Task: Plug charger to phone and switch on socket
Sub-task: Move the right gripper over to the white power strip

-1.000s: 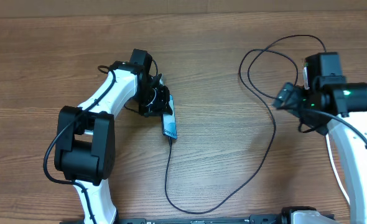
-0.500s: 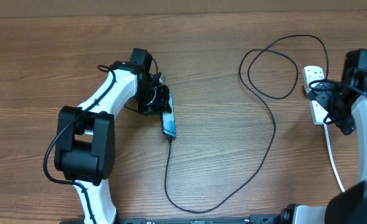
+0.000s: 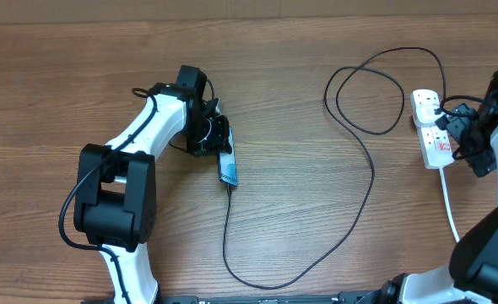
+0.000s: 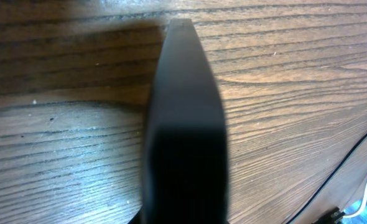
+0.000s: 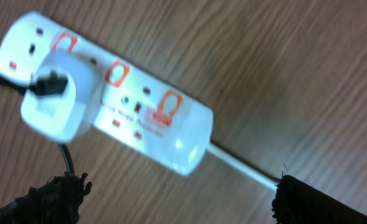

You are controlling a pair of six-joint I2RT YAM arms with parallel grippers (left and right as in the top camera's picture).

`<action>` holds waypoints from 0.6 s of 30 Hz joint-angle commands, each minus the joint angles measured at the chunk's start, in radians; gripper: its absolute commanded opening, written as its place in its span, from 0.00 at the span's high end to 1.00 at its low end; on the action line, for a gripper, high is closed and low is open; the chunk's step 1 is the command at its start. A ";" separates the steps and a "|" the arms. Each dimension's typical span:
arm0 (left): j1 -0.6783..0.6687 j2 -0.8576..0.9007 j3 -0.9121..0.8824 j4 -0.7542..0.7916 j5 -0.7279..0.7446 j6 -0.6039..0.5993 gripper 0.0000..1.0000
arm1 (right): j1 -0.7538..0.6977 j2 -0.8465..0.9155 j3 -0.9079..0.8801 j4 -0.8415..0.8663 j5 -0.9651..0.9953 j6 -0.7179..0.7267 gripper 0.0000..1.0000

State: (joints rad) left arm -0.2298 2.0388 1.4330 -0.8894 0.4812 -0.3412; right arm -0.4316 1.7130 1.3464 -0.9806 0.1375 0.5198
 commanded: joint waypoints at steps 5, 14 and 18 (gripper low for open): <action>-0.007 0.002 0.000 -0.004 0.006 0.004 0.96 | -0.042 0.094 0.014 0.126 0.004 -0.001 0.00; -0.007 0.002 0.000 -0.003 0.006 0.003 0.96 | -0.063 0.158 0.014 0.247 0.004 -0.001 0.00; -0.007 0.002 0.000 -0.003 0.006 0.003 0.96 | -0.063 0.170 0.014 0.253 0.004 -0.001 0.00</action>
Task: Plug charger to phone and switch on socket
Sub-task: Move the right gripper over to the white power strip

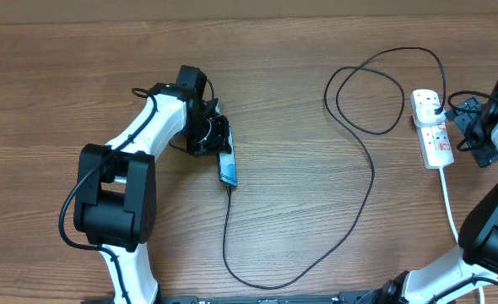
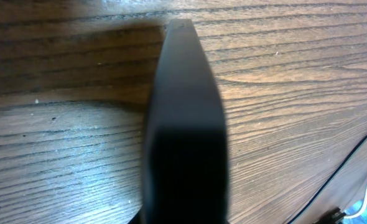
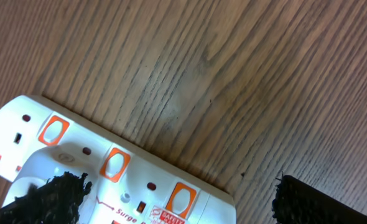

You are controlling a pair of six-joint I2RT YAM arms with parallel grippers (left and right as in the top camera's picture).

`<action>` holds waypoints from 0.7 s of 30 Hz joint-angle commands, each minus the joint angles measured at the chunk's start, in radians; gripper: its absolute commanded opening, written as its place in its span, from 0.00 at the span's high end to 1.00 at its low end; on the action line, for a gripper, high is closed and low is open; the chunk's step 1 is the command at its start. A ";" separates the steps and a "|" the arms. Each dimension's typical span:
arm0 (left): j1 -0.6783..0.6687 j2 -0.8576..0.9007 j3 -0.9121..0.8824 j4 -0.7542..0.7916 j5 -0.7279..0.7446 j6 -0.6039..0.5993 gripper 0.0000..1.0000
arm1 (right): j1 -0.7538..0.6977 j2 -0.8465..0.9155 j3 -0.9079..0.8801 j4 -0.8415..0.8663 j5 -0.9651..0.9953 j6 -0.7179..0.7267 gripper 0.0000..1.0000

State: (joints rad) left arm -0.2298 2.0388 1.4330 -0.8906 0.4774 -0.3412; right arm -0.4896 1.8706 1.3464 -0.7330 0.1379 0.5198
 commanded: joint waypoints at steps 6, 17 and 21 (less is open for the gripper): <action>-0.007 0.002 0.000 0.000 0.010 0.003 0.96 | -0.005 0.070 0.014 0.004 0.003 -0.001 0.00; -0.007 0.002 0.000 0.002 0.010 0.003 0.96 | -0.003 0.162 0.013 0.038 -0.088 -0.007 0.00; -0.007 0.002 0.000 0.002 0.009 0.004 0.96 | -0.002 0.165 0.013 0.043 -0.092 -0.025 0.00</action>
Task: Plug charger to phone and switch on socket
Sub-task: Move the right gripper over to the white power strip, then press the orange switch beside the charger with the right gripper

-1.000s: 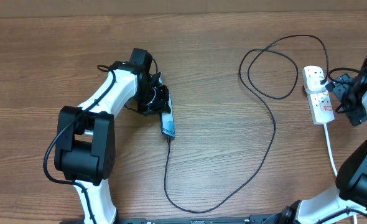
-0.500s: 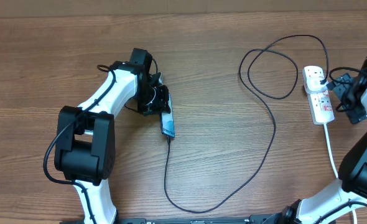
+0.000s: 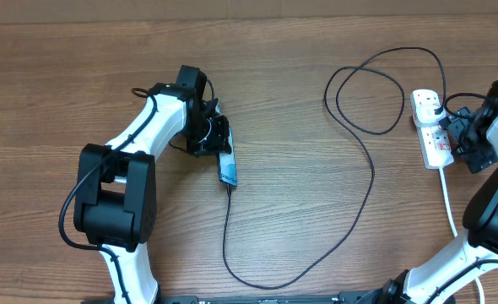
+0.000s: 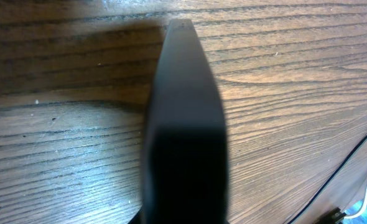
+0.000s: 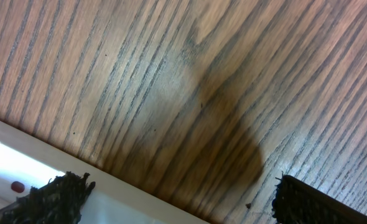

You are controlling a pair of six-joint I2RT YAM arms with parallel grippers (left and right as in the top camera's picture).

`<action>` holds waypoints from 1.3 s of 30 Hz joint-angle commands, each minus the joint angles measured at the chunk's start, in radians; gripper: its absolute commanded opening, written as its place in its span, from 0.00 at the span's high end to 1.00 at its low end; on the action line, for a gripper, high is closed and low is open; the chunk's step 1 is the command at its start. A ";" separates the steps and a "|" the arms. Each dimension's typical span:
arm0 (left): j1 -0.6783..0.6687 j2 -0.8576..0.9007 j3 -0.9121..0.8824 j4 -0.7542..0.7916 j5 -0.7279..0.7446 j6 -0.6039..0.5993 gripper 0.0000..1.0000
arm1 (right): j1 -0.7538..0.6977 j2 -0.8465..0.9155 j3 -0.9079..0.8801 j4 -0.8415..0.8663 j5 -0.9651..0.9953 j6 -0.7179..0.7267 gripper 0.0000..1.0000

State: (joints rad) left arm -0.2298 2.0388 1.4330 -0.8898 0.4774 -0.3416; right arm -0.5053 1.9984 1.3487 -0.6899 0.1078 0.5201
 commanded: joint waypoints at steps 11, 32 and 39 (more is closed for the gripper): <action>-0.007 0.002 0.000 0.000 0.009 0.004 0.96 | 0.013 0.037 0.011 0.016 -0.139 -0.085 0.00; -0.006 0.002 0.000 0.002 0.009 0.004 0.96 | 0.015 0.038 0.009 -0.064 -0.147 -0.133 0.00; -0.006 0.002 0.000 0.003 0.009 0.005 0.96 | 0.015 0.040 -0.002 -0.067 -0.147 -0.133 0.00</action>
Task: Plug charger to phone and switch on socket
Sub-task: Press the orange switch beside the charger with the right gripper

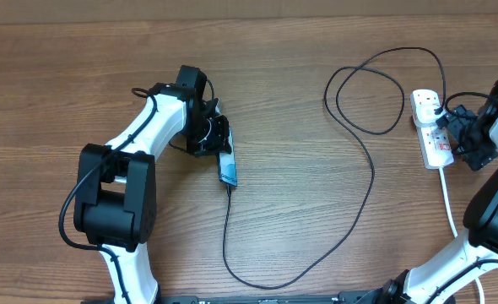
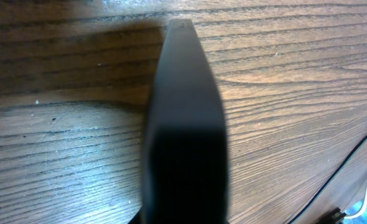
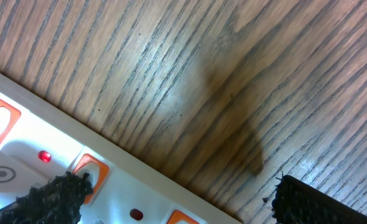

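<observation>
The phone (image 1: pixel 226 167) lies flat on the wood with the black charger cable (image 1: pixel 371 177) plugged into its near end. My left gripper (image 1: pixel 211 135) sits just above the phone's far end, fingers (image 2: pixel 185 124) shut together, nothing seen between them. The white power strip (image 1: pixel 432 135) lies at the far right with the charger's white plug (image 1: pixel 428 103) in it. My right gripper (image 3: pixel 177 185) is open low over the strip (image 3: pixel 22 149). Its left finger (image 3: pixel 56 196) rests at an orange switch (image 3: pixel 89 169). A small red lamp (image 3: pixel 45 156) shows beside it.
The cable makes a wide loop (image 1: pixel 367 93) across the middle of the table and a long bend (image 1: pixel 266 283) near the front edge. The strip's white lead (image 1: pixel 448 203) runs toward the front right. A corner of the phone shows in the left wrist view.
My right gripper has shifted onto the strip: then only the strip's edge showed at the lower left, now two orange switches and a red lamp are under its left finger. The left arm is unchanged.
First my right gripper hung open over the whole strip and its plug. Then it stood nearer the table beside the strip, then lower still with mostly bare wood below. Now its left finger is at an orange switch. Phone, cable and left gripper stayed put throughout.
</observation>
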You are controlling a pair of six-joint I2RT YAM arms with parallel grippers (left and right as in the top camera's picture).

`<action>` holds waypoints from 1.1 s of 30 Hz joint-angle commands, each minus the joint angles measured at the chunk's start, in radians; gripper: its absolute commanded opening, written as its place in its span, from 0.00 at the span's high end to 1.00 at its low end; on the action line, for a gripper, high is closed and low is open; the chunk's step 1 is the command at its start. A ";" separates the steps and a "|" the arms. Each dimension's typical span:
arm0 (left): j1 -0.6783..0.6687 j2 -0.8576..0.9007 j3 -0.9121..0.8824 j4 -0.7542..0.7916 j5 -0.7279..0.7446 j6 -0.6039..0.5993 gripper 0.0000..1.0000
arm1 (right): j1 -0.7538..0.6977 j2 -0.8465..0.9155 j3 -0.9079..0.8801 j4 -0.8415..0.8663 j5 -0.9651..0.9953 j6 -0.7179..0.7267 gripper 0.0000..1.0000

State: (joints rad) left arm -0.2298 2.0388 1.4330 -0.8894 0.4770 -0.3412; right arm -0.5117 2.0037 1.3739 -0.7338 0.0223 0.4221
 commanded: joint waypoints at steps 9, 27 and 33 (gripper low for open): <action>-0.006 0.002 0.000 0.000 0.010 0.005 0.96 | -0.016 0.003 0.112 -0.214 -0.016 -0.036 0.00; -0.006 0.002 0.000 0.005 0.013 0.013 0.96 | 0.061 -0.077 0.235 -0.550 -0.087 -0.143 0.00; -0.006 0.002 0.000 0.004 0.012 0.027 0.95 | 0.066 -0.077 0.235 -0.569 -0.095 -0.139 0.00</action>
State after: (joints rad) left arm -0.2298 2.0388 1.4330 -0.8856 0.4770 -0.3370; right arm -0.4469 1.9522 1.5963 -1.3033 -0.0639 0.2874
